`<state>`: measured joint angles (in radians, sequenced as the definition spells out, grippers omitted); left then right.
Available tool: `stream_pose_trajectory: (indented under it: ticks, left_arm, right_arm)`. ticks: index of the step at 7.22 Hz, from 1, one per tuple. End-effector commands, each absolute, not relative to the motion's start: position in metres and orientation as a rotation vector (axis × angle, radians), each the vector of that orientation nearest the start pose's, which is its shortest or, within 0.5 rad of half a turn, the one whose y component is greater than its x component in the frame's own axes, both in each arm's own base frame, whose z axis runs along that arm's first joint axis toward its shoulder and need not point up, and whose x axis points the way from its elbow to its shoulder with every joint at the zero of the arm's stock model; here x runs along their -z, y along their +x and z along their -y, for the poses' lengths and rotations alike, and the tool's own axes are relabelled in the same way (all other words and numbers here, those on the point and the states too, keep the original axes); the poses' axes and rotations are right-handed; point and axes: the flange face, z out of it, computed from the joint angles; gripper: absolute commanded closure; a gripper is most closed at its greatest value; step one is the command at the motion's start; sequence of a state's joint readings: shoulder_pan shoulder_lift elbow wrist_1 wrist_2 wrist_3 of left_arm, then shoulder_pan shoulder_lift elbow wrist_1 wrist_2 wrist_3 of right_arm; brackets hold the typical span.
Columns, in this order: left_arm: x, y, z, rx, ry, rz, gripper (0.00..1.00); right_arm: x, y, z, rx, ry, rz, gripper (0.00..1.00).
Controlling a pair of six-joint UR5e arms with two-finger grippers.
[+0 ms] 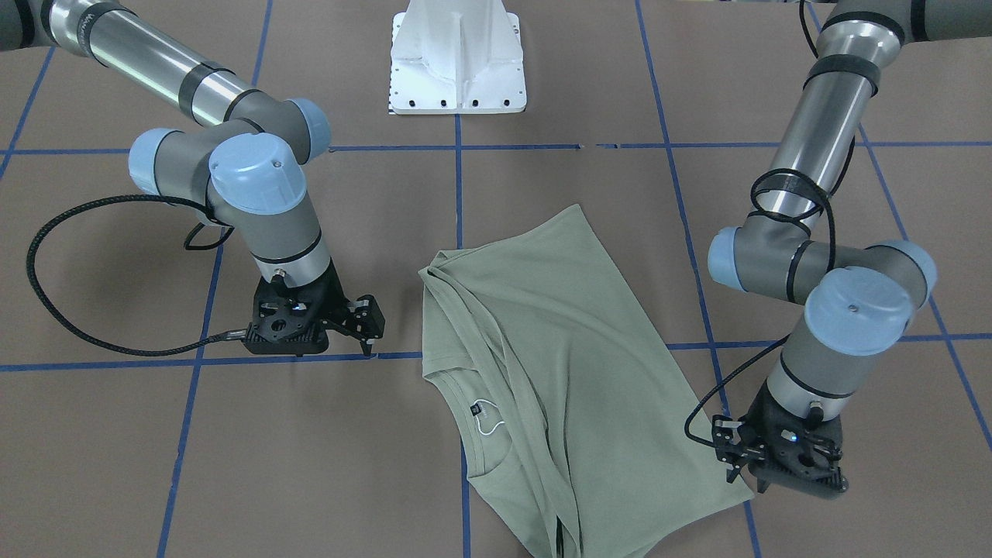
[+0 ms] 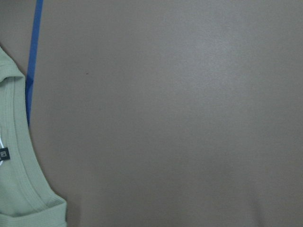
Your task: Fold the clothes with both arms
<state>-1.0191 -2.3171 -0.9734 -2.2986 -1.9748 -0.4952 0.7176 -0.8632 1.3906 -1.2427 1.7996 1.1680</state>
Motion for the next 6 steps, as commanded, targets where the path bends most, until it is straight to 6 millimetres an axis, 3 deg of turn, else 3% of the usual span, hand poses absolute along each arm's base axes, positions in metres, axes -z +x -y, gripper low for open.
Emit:
stream_pose_trajectory:
  ticks: [1, 2, 3, 6]
  left_arm:
    - [-0.405, 0.316, 0.700, -0.245, 0.561, -0.847, 0.00]
    - [-0.405, 0.320, 0.698, -0.230, 0.551, -0.857, 0.00]
    - [-0.405, 0.322, 0.696, -0.222, 0.548, -0.863, 0.00]
    - [-0.410, 0.331, 0.690, -0.225, 0.535, -0.865, 0.00]
  right_arm:
    - [-0.248, -0.569, 0.589, -0.282, 0.311, 0.846, 0.12]
    - [-0.245, -0.577, 0.583, -0.272, 0.309, 0.848, 0.30]
    - [-0.245, -0.586, 0.574, -0.263, 0.304, 0.849, 0.37]
    - [-0.250, -0.604, 0.555, -0.248, 0.285, 0.842, 0.42]
